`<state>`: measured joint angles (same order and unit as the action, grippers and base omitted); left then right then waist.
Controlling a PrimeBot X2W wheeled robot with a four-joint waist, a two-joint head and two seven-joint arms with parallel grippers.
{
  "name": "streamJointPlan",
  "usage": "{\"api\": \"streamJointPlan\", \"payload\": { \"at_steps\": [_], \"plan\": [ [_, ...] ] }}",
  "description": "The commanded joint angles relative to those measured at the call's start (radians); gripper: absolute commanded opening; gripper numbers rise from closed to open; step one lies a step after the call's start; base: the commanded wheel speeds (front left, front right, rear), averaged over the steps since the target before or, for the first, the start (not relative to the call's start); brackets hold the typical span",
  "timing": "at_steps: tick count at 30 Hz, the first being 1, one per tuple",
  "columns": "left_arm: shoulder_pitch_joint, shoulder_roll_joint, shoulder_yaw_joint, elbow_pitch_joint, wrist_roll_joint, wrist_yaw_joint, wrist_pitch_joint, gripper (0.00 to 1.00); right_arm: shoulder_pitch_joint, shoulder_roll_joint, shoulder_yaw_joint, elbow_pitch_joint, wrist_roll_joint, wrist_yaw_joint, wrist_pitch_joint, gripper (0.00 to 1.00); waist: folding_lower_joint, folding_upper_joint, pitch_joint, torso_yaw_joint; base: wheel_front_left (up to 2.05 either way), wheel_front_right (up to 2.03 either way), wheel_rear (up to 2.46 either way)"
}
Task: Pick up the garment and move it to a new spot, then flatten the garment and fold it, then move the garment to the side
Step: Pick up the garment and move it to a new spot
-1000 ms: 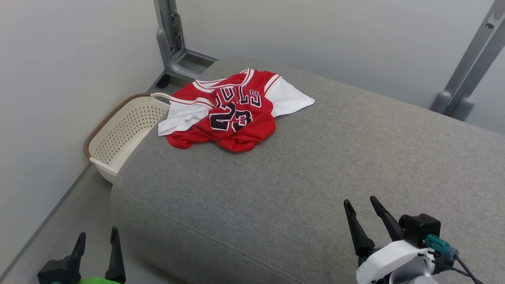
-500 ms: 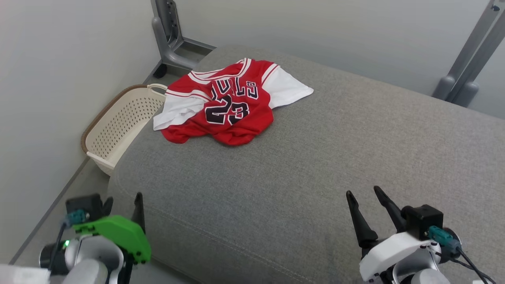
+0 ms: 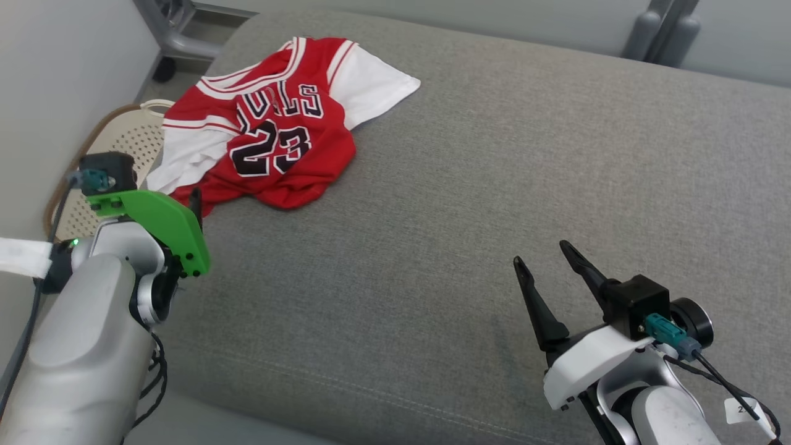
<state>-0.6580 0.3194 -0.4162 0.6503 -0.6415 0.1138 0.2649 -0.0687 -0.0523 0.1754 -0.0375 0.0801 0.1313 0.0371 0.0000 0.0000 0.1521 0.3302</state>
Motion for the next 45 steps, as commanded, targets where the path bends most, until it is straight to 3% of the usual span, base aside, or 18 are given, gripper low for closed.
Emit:
{"api": "streamJointPlan", "payload": {
  "at_steps": [1, 10, 17, 21, 22, 23, 24, 35, 45],
  "plan": [
    [-0.053, -0.001, 0.007, 0.039, -0.014, -0.011, 0.013, 1.0, -0.017, -0.014, 0.007, -0.019, -0.01, -0.001, 0.012, 1.0, 0.0, 0.0, 0.109, -0.107, 0.0, 0.0, 0.0],
    [-0.194, -0.003, 0.026, 0.166, -0.037, -0.039, 0.05, 1.0, -0.022, -0.05, 0.027, -0.081, -0.015, -0.001, 0.043, 1.0, 0.0, 0.0, 0.193, -0.163, 0.0, 0.0, 0.0],
    [-0.257, 0.007, 0.044, 0.249, -0.054, -0.029, 0.051, 1.0, -0.018, -0.068, 0.037, -0.112, -0.018, -0.001, 0.054, 1.0, 0.0, 0.0, 0.232, -0.188, 0.0, 0.0, 0.0],
    [-0.265, 0.012, 0.042, 0.299, -0.043, 0.003, 0.044, 1.0, -0.017, -0.073, 0.041, -0.114, -0.017, -0.001, 0.055, 1.0, 0.0, 0.0, 0.238, -0.197, 0.0, 0.0, 0.0],
    [-0.269, 0.012, 0.039, 0.307, -0.036, 0.008, 0.036, 0.91, -0.016, -0.074, 0.04, -0.114, -0.017, -0.001, 0.055, 1.0, 0.0, 0.0, 0.239, -0.197, 0.0, 0.0, 0.0],
    [-0.273, 0.009, 0.036, 0.312, -0.032, 0.009, 0.026, 0.42, -0.016, -0.075, 0.039, -0.114, -0.018, -0.001, 0.055, 1.0, 0.0, 0.0, 0.24, -0.197, 0.0, 0.0, 0.0],
    [-0.273, 0.003, 0.029, 0.318, -0.025, 0.009, 0.02, 0.01, -0.016, -0.075, 0.037, -0.111, -0.018, -0.001, 0.054, 1.0, 0.0, 0.0, 0.238, -0.195, 0.0, 0.0, 0.0],
    [-0.302, -0.033, -0.006, 0.342, 0.004, 0.006, -0.069, 0.0, -0.025, -0.047, 0.063, -0.045, 0.002, -0.001, 0.019, 1.0, 0.0, 0.0, 0.141, -0.215, 0.0, 0.0, 0.0],
    [-0.364, -0.074, -0.065, 0.261, 0.042, -0.039, -0.1, 0.0, 0.004, -0.015, 0.066, 0.026, 0.023, -0.001, -0.024, 1.0, 0.0, 0.0, 0.007, -0.283, 0.0, 0.0, 0.0]
  ]
}}
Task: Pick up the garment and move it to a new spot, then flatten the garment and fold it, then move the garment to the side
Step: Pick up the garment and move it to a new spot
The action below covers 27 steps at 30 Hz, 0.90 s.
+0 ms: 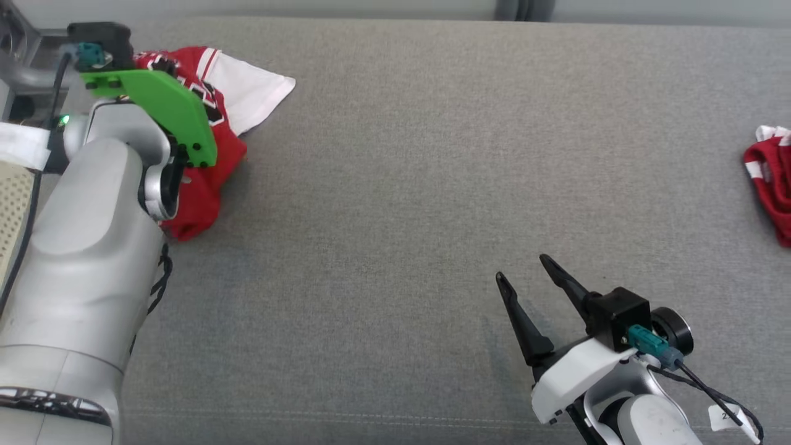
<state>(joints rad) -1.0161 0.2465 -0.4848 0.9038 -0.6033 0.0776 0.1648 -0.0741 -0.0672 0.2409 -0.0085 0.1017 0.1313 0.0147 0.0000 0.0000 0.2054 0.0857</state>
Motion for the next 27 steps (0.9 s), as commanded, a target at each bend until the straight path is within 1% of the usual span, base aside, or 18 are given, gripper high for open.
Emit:
{"api": "streamJointPlan", "payload": {
  "at_steps": [1, 6, 7, 9, 14, 17, 21, 27],
  "plan": [
    [-0.011, -0.005, -0.003, -0.006, 0.011, -0.007, -0.005, 0.0, 0.013, 0.002, -0.001, 0.004, 0.002, -0.001, -0.006, 1.0, 0.0, 0.0, -0.061, -0.047, 0.0, 0.0, 0.0],
    [-0.041, -0.044, -0.027, -0.068, 0.017, -0.019, -0.021, 0.0, 0.027, 0.011, -0.001, 0.031, 0.012, -0.001, -0.026, 1.0, 0.0, 0.0, -0.115, -0.093, 0.0, 0.0, 0.0],
    [-0.051, -0.062, -0.037, -0.092, 0.022, -0.022, -0.027, 0.0, 0.028, 0.012, 0.002, 0.041, 0.019, -0.001, -0.034, 1.0, 0.0, 0.0, -0.13, -0.115, 0.0, 0.0, 0.0],
    [-0.062, -0.08, -0.043, -0.11, 0.018, -0.025, -0.031, 0.0, 0.024, 0.014, 0.006, 0.048, 0.023, -0.001, -0.039, 1.0, 0.0, 0.0, -0.14, -0.139, 0.0, 0.0, 0.0],
    [-0.072, -0.14, -0.053, -0.142, -0.003, -0.02, -0.033, 0.0, 0.017, 0.016, 0.013, 0.061, 0.04, -0.001, -0.054, 1.0, 0.0, 0.0, -0.142, -0.196, 0.0, 0.0, 0.0],
    [-0.061, -0.168, -0.071, -0.155, -0.018, -0.027, -0.027, 0.0, 0.013, 0.016, 0.017, 0.066, 0.05, -0.001, -0.06, 1.0, 0.0, 0.0, -0.131, -0.229, 0.0, 0.0, 0.0],
    [-0.033, -0.188, -0.1, -0.17, -0.05, -0.032, -0.028, 0.0, 0.001, 0.016, 0.018, 0.069, 0.058, -0.001, -0.07, 1.0, 0.0, 0.0, -0.107, -0.268, 0.0, 0.0, 0.0],
    [0.018, -0.194, -0.171, -0.168, -0.095, -0.027, -0.035, 0.0, -0.023, 0.017, 0.025, 0.079, 0.071, -0.001, -0.089, 1.0, 0.0, 0.0, -0.07, -0.305, 0.0, 0.0, 0.0]
  ]
}}
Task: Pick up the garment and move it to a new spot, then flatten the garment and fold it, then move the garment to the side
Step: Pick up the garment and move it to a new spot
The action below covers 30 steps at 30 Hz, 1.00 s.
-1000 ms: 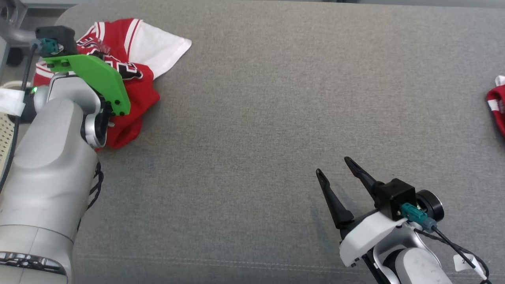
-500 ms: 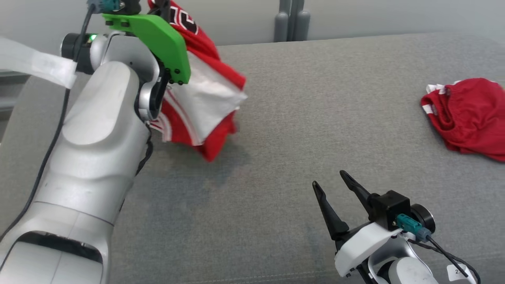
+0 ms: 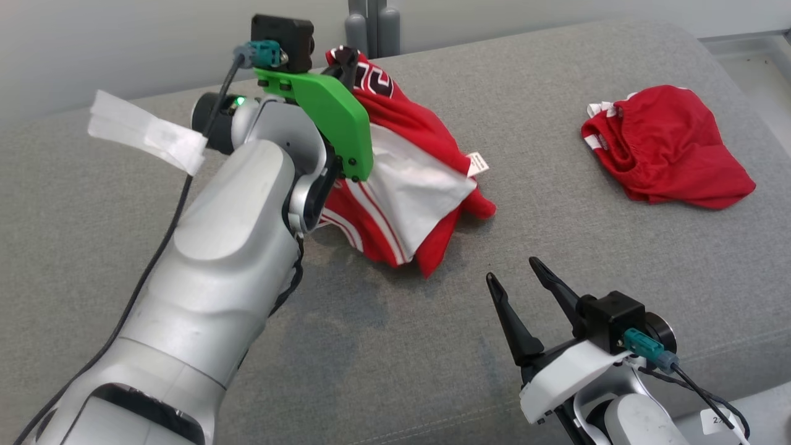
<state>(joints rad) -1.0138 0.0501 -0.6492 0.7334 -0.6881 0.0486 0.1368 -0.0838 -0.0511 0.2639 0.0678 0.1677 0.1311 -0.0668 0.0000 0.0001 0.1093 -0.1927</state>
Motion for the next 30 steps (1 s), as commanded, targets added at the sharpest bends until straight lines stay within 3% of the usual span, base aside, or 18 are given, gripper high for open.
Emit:
{"api": "streamJointPlan", "payload": {
  "at_steps": [1, 2, 3, 4, 5, 9, 19, 25, 30],
  "plan": [
    [0.025, 0.002, -0.023, 0.006, -0.015, -0.003, -0.012, 0.0, -0.017, 0.0, 0.003, 0.006, 0.006, -0.001, -0.011, 1.0, 0.0, -0.0001, 0.032, -0.032, 0.0, 0.0, 0.0],
    [0.034, 0.002, -0.03, 0.014, -0.022, 0.001, -0.022, 0.0, -0.021, 0.0, 0.006, 0.008, 0.008, -0.001, -0.014, 1.0, 0.0, -0.0001, 0.036, -0.037, 0.0, 0.0, 0.0],
    [0.043, 0.002, -0.039, 0.026, -0.029, 0.007, -0.032, 0.1, -0.026, 0.0, 0.007, 0.011, 0.01, -0.001, -0.017, 1.0, 0.0, -0.0001, 0.04, -0.04, 0.0, 0.0, 0.0],
    [0.048, 0.002, -0.052, 0.036, -0.028, 0.002, -0.046, 0.68, -0.029, 0.0, 0.008, 0.015, 0.014, -0.001, -0.02, 1.0, 0.0, -0.0001, 0.043, -0.042, 0.0, 0.0, 0.0],
    [0.056, 0.002, -0.057, 0.049, -0.034, 0.004, -0.057, 1.0, -0.032, 0.0, 0.009, 0.018, 0.016, -0.001, -0.024, 1.0, 0.0, -0.0001, 0.046, -0.044, 0.0, 0.0, 0.0],
    [0.071, 0.002, -0.078, 0.114, -0.048, 0.01, -0.063, 1.0, -0.039, 0.0, 0.001, 0.03, 0.021, -0.001, -0.035, 1.0, 0.0, -0.0001, 0.052, -0.037, 0.0, 0.0, 0.0],
    [0.112, 0.004, -0.082, 0.159, -0.096, -0.026, -0.093, 1.0, -0.025, 0.0, -0.025, 0.042, 0.014, -0.001, -0.041, 1.0, 0.0, -0.0001, 0.02, 0.037, 0.0, 0.0, 0.0],
    [0.207, 0.024, -0.146, 0.127, -0.053, -0.047, -0.112, 1.0, 0.0, 0.0, -0.036, 0.041, 0.014, -0.001, -0.033, 1.0, 0.0, -0.0001, -0.022, 0.081, 0.0, 0.0, 0.0],
    [0.289, 0.041, -0.21, 0.074, -0.007, -0.037, -0.134, 1.0, 0.017, 0.0, -0.042, 0.031, 0.006, -0.001, -0.019, 1.0, 0.0, -0.0001, -0.042, 0.093, 0.0, 0.0, 0.0]
  ]
}}
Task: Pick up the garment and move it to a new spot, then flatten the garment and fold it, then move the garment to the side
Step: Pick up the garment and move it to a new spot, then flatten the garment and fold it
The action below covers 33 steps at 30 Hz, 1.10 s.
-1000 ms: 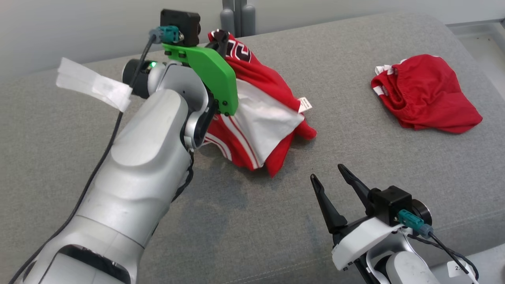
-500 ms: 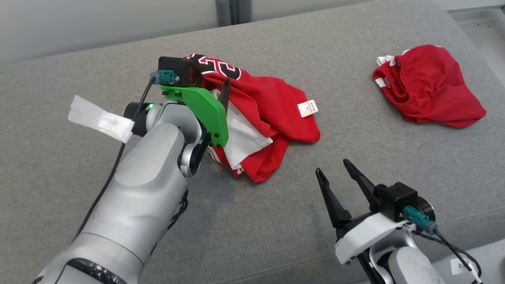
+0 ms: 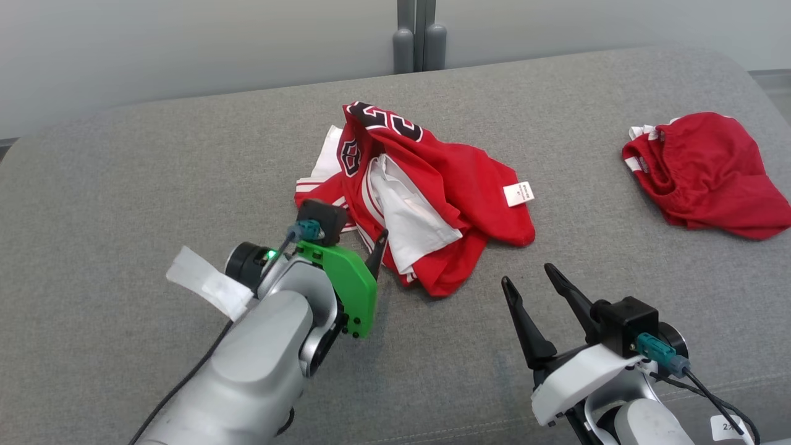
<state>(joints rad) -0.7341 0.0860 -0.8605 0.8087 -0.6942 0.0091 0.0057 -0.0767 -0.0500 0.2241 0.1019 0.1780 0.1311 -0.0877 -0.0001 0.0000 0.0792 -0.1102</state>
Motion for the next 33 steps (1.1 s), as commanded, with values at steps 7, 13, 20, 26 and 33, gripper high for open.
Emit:
{"api": "streamJointPlan", "payload": {
  "at_steps": [7, 13, 20, 26, 33],
  "plan": [
    [0.099, 0.032, -0.08, -0.088, 0.084, 0.05, -0.062, 1.0, 0.04, -0.001, -0.038, -0.027, -0.029, -0.001, 0.017, 1.0, 0.0001, 0.0, -0.018, -0.001, 0.0, 0.0, 0.0],
    [0.123, 0.036, -0.115, -0.132, 0.125, 0.084, -0.103, 1.0, 0.048, -0.001, -0.046, -0.048, -0.032, -0.001, 0.025, 1.0, 0.0001, 0.0, -0.002, -0.035, 0.0, 0.0, 0.0],
    [0.103, 0.024, -0.139, -0.136, 0.147, 0.096, -0.097, 1.0, 0.039, -0.001, -0.044, -0.055, -0.027, -0.001, 0.024, 1.0, 0.0001, 0.0, 0.02, -0.082, 0.0, 0.0, 0.0],
    [0.072, 0.008, -0.141, -0.101, 0.161, 0.142, -0.102, 1.0, 0.031, -0.001, -0.04, -0.054, -0.025, -0.001, 0.017, 1.0, 0.0001, 0.0, 0.038, -0.129, 0.0, 0.0, 0.0],
    [0.048, -0.011, -0.136, -0.048, 0.149, 0.173, -0.1, 1.0, 0.026, -0.001, -0.036, -0.05, -0.021, -0.001, 0.013, 1.0, 0.0001, 0.0, 0.059, -0.169, 0.0, 0.0, 0.0]
  ]
}}
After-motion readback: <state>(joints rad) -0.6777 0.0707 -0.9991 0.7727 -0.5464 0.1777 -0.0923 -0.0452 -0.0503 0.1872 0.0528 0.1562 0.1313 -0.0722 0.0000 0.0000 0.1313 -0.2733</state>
